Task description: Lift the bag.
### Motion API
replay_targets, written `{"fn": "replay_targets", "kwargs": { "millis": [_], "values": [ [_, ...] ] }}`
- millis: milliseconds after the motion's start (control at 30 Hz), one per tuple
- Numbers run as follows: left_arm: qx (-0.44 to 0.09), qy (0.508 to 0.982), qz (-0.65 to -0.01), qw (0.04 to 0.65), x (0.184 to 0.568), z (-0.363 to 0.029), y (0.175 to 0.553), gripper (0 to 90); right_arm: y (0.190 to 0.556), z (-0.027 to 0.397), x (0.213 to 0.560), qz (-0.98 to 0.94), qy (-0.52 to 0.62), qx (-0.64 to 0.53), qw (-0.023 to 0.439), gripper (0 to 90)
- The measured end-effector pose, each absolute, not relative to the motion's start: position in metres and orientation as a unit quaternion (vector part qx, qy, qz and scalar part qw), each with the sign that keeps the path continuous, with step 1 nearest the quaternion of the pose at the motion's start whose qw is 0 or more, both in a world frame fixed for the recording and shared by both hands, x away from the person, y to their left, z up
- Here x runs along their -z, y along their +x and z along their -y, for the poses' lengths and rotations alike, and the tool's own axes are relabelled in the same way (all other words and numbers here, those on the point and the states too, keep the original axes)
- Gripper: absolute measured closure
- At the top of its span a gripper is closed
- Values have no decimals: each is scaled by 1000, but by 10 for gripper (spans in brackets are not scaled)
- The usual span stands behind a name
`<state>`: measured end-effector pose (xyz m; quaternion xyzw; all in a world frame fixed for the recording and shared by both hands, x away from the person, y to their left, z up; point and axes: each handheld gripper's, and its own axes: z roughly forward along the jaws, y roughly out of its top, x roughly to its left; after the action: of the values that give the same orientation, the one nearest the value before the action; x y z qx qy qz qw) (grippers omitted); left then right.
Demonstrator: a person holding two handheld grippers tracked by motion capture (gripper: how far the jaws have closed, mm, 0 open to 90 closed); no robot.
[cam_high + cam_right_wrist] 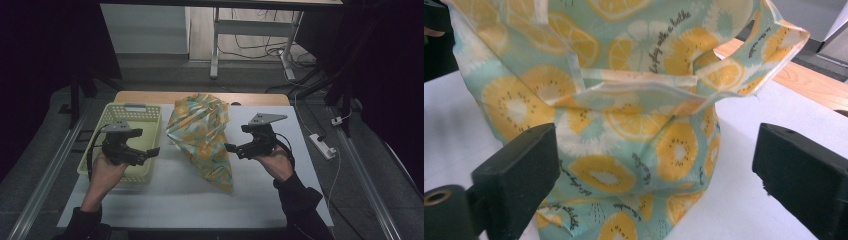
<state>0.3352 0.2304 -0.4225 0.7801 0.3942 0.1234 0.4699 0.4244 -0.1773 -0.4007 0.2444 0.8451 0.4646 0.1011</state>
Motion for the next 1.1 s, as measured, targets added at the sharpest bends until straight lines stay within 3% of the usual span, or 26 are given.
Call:
{"fn": "replay_targets", "kwargs": {
  "millis": [1100],
  "values": [
    [-98, 764, -441, 461, 474, -258, 263, 0, 377, 227, 430, -841, 266, -453, 128, 4]
  ]
}}
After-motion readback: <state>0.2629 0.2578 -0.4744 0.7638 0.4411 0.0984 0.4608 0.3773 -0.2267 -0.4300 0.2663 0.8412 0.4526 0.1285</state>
